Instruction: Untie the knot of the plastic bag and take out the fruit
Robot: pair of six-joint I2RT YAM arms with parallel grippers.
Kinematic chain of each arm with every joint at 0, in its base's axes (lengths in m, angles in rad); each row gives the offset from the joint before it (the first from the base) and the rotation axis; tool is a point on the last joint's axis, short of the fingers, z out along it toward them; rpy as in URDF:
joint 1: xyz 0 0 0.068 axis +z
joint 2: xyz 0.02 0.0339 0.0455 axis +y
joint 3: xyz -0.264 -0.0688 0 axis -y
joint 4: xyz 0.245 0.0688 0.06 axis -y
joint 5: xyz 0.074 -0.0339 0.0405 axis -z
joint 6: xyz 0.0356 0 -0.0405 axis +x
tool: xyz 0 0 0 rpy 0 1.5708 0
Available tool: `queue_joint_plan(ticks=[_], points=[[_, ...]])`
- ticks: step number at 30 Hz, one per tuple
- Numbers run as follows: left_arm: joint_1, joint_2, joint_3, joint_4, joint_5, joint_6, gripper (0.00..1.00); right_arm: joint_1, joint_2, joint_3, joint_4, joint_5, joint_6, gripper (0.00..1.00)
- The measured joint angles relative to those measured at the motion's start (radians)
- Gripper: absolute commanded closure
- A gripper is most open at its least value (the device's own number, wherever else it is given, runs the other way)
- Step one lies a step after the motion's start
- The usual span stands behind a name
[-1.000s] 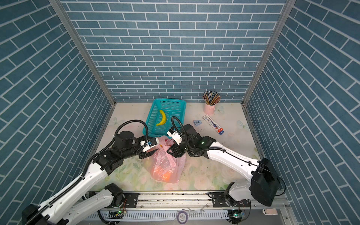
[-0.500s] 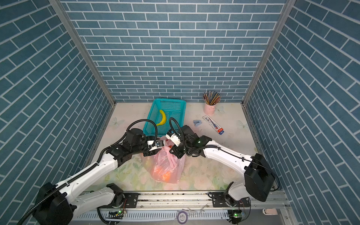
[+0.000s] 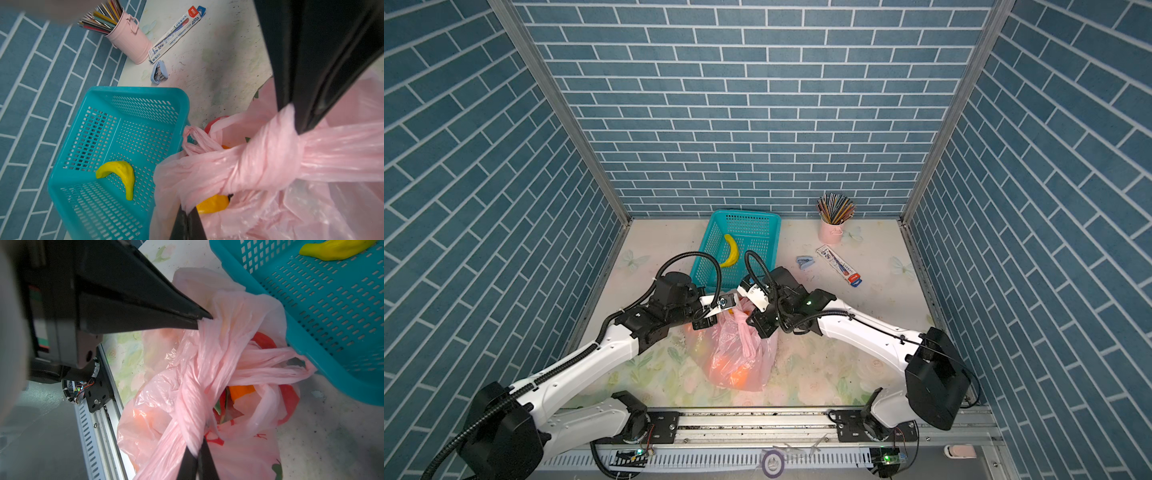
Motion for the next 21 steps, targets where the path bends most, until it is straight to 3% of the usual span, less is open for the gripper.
queue_joint_plan(ticks=[13, 21], points=[[0.019, 0.002, 0.007, 0.070, -0.219, -0.222, 1.00, 0.000, -0.176, -0.156, 0.069, 0.026, 0.062, 1.00], [0.059, 0.008, 0.031, 0.074, -0.277, -0.349, 0.98, -0.002, -0.271, -0.278, 0.105, 0.000, 0.090, 0.86]])
